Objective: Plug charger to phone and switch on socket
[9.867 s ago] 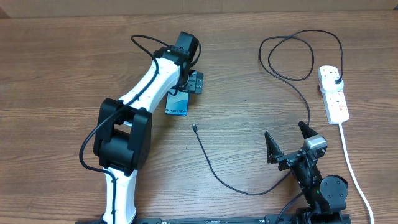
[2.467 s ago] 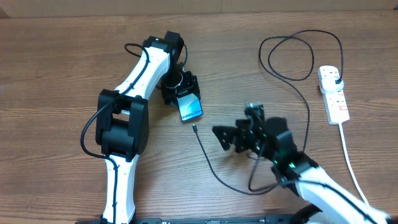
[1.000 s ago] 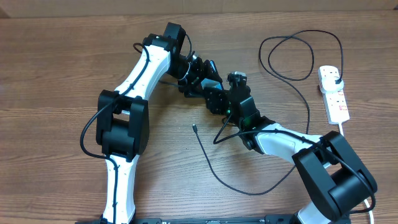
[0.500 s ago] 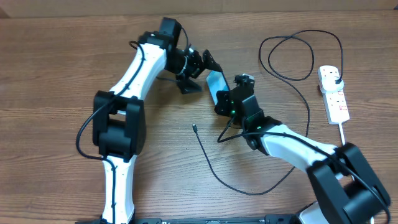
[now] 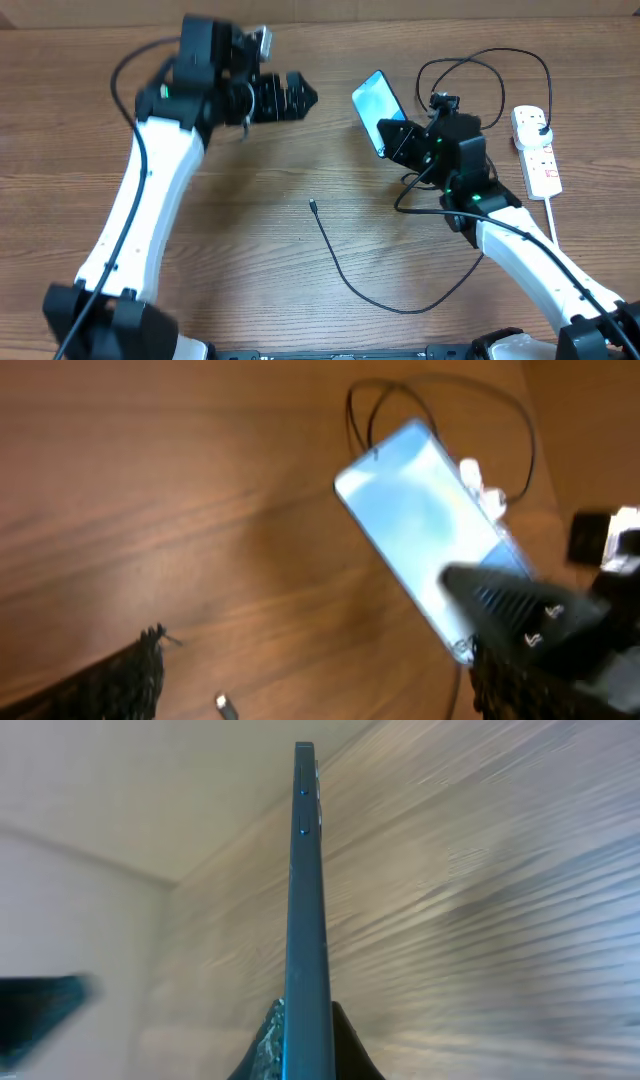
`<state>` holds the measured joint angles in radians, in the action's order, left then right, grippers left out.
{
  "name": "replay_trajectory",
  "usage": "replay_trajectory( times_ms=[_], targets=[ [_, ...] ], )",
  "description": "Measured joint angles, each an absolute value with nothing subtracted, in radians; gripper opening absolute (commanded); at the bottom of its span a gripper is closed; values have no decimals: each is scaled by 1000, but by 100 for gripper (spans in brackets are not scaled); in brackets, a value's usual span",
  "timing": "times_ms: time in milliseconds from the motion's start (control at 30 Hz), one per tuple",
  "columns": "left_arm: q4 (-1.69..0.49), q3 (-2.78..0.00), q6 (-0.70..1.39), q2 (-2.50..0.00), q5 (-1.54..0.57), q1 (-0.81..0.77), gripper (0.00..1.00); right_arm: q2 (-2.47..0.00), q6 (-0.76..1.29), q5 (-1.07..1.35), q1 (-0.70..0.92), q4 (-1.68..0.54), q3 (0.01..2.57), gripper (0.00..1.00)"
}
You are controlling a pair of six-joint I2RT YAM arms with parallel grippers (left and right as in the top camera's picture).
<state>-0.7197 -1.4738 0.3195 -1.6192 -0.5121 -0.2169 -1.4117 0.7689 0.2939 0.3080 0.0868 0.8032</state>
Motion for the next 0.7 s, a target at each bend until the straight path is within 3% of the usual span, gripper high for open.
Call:
replay_trajectory(
  times_ms=[200,333,433,700],
  targets=[
    [-195,-947,416,-1498,-587,-227,99,-1412,826,449,311,84,803,4],
    [374,-654,621,-1435,-635,-228,100,-1434,881,514,311,115,803,4],
    [685,-523,776,-1431,-640,-228,99,-1497,934,561,311,227,804,4],
    [917,-457,993,-1512,-612,-228,100,-1639,1028,614,329,408,804,4]
  ],
)
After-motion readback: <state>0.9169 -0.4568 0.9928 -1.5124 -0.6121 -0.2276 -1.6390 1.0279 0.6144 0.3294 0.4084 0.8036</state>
